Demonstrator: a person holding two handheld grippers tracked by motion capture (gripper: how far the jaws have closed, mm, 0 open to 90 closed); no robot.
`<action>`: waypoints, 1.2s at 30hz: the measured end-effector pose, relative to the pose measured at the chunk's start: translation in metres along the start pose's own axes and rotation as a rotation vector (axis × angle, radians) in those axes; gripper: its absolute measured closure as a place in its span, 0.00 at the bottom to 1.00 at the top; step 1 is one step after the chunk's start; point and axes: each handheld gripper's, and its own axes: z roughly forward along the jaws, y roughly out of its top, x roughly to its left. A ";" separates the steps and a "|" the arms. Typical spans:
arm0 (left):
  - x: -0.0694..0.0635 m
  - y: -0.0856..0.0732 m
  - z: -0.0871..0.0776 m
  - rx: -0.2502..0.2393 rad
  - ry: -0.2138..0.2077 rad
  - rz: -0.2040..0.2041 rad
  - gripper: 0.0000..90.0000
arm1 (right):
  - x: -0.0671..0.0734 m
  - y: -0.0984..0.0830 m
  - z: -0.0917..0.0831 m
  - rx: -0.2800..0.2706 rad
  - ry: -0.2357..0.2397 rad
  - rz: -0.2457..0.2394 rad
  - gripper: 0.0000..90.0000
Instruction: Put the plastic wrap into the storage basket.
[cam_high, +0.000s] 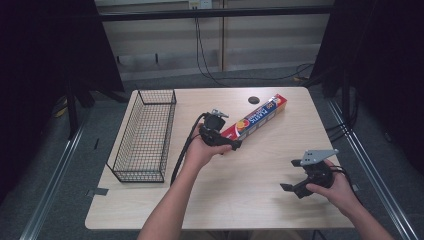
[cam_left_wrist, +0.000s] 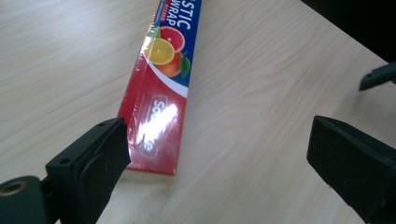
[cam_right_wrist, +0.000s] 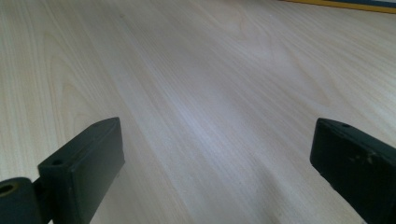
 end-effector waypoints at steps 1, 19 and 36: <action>0.001 0.002 0.002 -0.006 -0.001 -0.005 0.07 | 0.000 0.000 0.000 0.004 0.002 0.000 0.03; 0.014 0.036 0.047 0.051 0.017 -0.011 0.09 | 0.000 -0.007 -0.006 0.009 0.000 0.019 0.03; 0.030 0.047 0.090 0.085 0.068 -0.025 0.09 | -0.001 -0.011 -0.006 0.015 0.002 0.027 0.03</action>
